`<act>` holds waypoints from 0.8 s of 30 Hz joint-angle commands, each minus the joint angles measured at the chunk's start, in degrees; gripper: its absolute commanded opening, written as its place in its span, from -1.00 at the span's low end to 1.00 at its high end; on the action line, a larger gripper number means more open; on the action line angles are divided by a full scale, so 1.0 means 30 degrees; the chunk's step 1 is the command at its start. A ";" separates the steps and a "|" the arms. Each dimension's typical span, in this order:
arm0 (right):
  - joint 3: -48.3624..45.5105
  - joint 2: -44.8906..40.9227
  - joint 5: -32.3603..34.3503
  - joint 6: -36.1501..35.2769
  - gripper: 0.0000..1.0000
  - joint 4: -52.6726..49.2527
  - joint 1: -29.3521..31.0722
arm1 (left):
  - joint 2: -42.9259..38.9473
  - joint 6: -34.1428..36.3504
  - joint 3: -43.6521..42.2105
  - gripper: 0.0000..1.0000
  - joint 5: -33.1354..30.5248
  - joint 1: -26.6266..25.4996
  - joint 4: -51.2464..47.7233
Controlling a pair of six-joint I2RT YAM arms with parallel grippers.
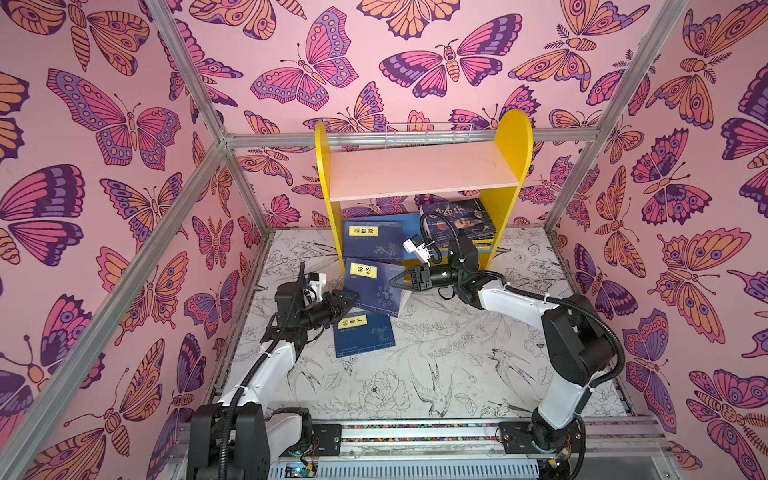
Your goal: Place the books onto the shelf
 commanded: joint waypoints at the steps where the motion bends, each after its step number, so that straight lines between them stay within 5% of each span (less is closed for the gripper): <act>1: -0.0236 -0.0594 -0.0048 -0.0388 -1.00 0.0125 0.0082 | -0.0908 -0.0888 -0.0334 -0.64 0.2001 -0.0172 0.3470; 3: -0.0165 -0.0734 0.0308 -0.1347 -1.00 -0.1308 -0.0055 | -0.1296 -0.1119 -0.0439 -0.95 0.2039 -0.0172 0.4070; 6: -0.0272 -0.1334 0.1554 -0.2740 -0.95 -0.3406 -0.0643 | -0.1946 -0.1208 -0.0439 -1.00 0.2047 -0.0168 0.4488; 11: -0.1385 -0.2745 0.4179 -0.3266 -0.12 -0.4938 -0.1896 | -0.3045 -0.2100 -0.0713 -1.00 0.2127 -0.0143 0.6892; 13: -0.1925 -0.3281 0.4197 -0.3346 0.06 -0.5006 -0.1996 | -0.3369 -0.2827 -0.0928 -1.00 0.1920 -0.0143 0.8565; 24: -0.2478 -0.4027 0.0795 -0.1451 0.24 -0.1939 -0.0422 | -0.4319 -0.3539 -0.1784 -1.00 -0.2706 -0.0172 1.1786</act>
